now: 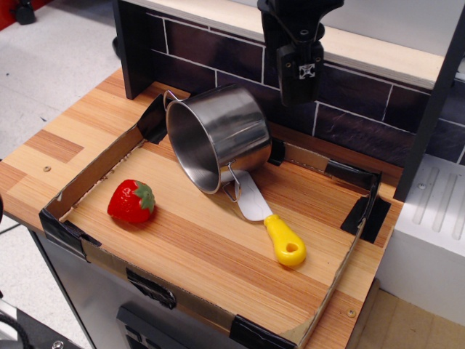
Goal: Upright metal pot
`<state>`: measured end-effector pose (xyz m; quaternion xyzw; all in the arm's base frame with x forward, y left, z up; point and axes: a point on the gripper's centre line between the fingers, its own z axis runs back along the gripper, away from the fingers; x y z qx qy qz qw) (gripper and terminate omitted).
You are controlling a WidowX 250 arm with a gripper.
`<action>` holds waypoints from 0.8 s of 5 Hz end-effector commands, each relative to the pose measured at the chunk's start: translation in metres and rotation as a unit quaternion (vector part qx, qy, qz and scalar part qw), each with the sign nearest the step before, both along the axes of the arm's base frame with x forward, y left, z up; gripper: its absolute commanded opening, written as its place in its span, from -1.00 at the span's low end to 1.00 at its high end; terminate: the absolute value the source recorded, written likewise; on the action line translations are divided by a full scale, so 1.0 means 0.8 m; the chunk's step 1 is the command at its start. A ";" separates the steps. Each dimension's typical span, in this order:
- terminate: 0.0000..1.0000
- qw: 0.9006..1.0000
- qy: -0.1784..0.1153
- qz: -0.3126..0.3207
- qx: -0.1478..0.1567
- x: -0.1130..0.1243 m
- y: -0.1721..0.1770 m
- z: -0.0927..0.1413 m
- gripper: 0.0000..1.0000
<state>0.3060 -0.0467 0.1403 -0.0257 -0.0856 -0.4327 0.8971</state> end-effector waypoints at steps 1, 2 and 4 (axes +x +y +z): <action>-1.00 1.000 0.000 0.000 0.000 0.000 0.000 0.000 1.00; -1.00 0.992 0.004 -0.125 -0.013 -0.001 -0.001 0.002 1.00; -1.00 0.947 0.008 -0.322 -0.015 -0.008 0.012 -0.001 1.00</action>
